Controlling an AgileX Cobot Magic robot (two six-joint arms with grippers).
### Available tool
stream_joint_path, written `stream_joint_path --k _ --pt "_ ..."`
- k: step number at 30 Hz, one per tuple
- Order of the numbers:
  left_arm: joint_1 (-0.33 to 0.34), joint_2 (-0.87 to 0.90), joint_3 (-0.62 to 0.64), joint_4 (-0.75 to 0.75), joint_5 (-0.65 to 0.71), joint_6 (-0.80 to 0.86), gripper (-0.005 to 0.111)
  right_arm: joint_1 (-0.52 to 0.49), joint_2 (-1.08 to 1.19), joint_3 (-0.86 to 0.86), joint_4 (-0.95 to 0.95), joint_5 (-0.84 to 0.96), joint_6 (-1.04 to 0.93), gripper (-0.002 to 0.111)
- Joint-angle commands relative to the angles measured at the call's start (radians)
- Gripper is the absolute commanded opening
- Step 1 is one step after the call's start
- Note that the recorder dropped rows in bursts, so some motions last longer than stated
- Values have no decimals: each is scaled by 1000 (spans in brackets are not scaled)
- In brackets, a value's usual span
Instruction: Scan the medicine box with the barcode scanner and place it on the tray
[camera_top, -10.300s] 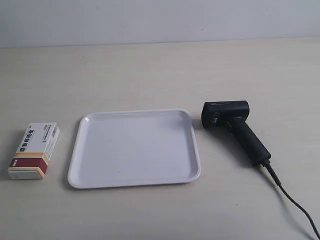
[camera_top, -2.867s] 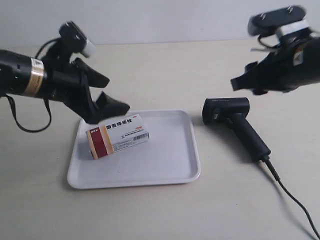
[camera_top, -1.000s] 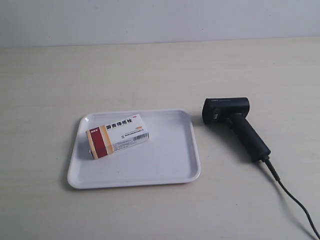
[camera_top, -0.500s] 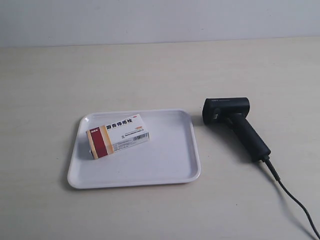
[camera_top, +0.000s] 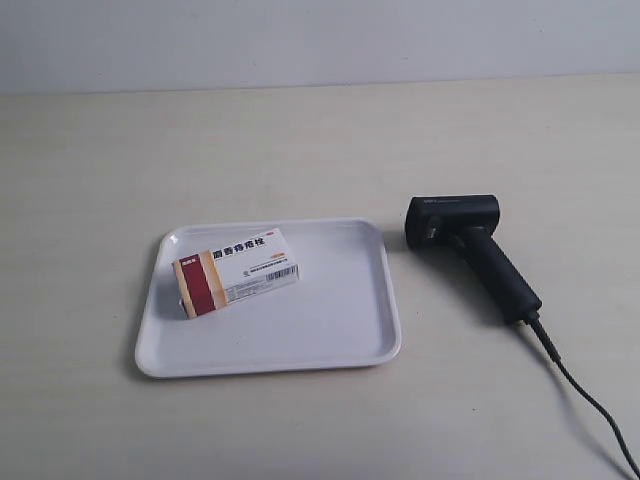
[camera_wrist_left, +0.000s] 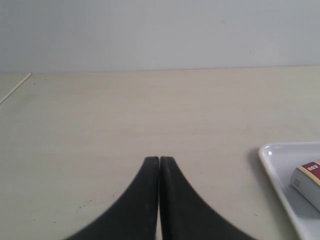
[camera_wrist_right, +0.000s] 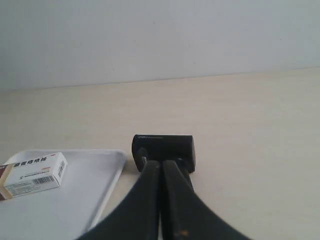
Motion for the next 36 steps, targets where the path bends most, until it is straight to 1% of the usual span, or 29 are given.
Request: stream_joint_path --k 1,3,4,6,9,11,36 --pt "5 -7 0 7 1 2 3 0 -18 34 0 -40 0 0" --pt "5 -7 0 15 3 2 3 -66 -74 53 0 -65 0 0" --pt "5 -7 0 15 3 2 3 -147 -112 53 0 -71 0 0" --pt "5 -7 0 15 3 2 3 -229 -112 53 0 -87 -4 0" --pt "5 -7 0 15 4 2 3 -301 -112 53 0 -97 -4 0" --pt "5 -7 0 15 4 2 3 -327 -112 53 0 -97 -6 0" --pt "5 -7 0 15 4 2 3 -337 -112 53 -5 -78 -5 0"
